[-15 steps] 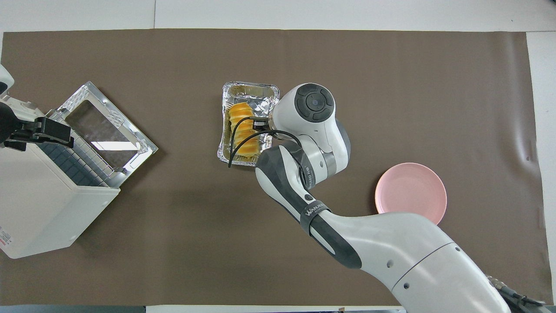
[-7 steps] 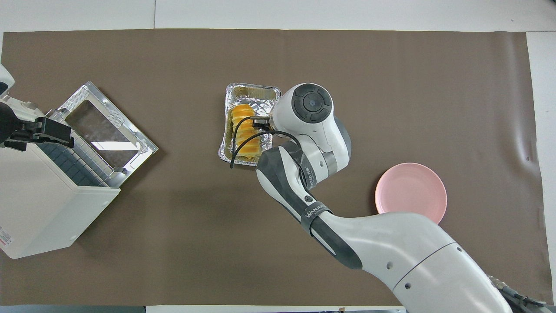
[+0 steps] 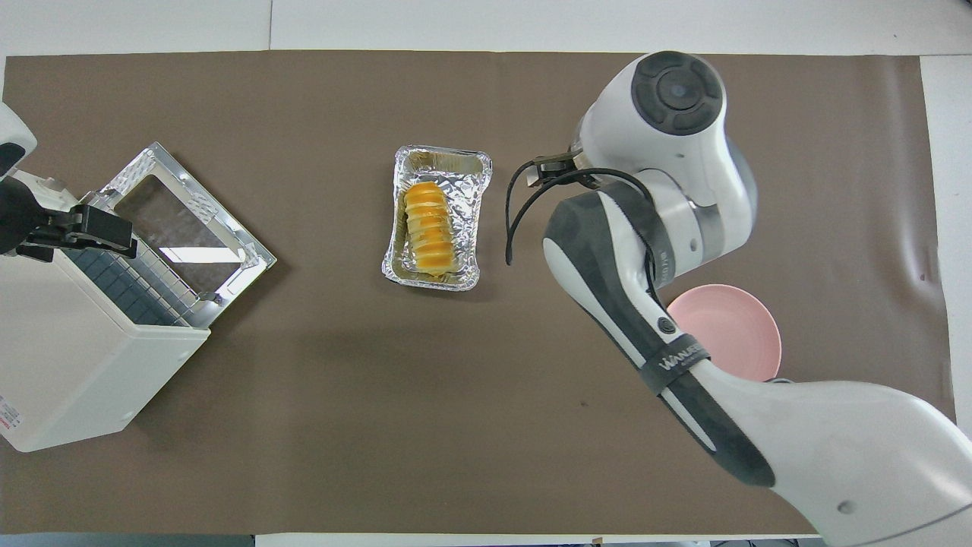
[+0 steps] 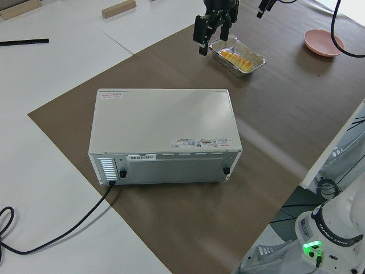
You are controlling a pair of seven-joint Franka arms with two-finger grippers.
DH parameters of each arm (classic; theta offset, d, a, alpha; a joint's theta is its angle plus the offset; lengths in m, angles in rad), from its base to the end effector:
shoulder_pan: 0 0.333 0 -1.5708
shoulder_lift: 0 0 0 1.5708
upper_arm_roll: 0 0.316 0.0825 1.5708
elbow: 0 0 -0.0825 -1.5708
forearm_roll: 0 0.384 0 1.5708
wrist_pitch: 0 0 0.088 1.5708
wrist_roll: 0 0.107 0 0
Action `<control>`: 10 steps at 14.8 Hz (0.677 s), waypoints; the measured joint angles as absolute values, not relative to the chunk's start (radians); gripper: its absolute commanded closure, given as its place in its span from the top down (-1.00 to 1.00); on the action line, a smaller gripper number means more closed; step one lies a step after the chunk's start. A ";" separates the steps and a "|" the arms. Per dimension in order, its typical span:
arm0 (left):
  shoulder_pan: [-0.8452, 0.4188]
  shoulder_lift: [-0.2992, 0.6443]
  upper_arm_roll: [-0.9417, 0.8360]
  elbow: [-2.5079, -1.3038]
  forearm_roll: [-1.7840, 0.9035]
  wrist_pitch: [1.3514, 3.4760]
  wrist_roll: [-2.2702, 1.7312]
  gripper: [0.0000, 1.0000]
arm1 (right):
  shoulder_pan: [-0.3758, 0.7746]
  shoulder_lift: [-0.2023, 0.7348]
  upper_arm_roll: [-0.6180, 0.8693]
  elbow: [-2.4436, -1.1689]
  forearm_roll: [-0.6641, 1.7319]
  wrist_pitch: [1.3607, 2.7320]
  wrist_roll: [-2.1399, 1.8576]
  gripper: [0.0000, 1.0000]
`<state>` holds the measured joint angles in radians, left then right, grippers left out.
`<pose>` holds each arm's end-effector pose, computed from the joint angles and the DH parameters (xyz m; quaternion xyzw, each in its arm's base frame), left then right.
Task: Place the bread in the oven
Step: 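Release the tray and withdraw the right gripper while the left gripper rises, then reach the left gripper to the foil tray and grasp it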
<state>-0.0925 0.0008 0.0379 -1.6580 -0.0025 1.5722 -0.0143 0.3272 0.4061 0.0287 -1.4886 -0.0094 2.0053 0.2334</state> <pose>0.5501 -0.0303 0.5832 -0.9989 0.0201 0.0433 0.0003 0.6481 0.2372 0.4502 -0.9966 -0.0614 -0.0526 0.0173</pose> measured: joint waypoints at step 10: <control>-0.300 0.312 0.028 -1.311 -0.030 1.492 -0.213 1.00 | 0.094 0.038 0.026 -1.505 -0.009 1.541 0.089 1.00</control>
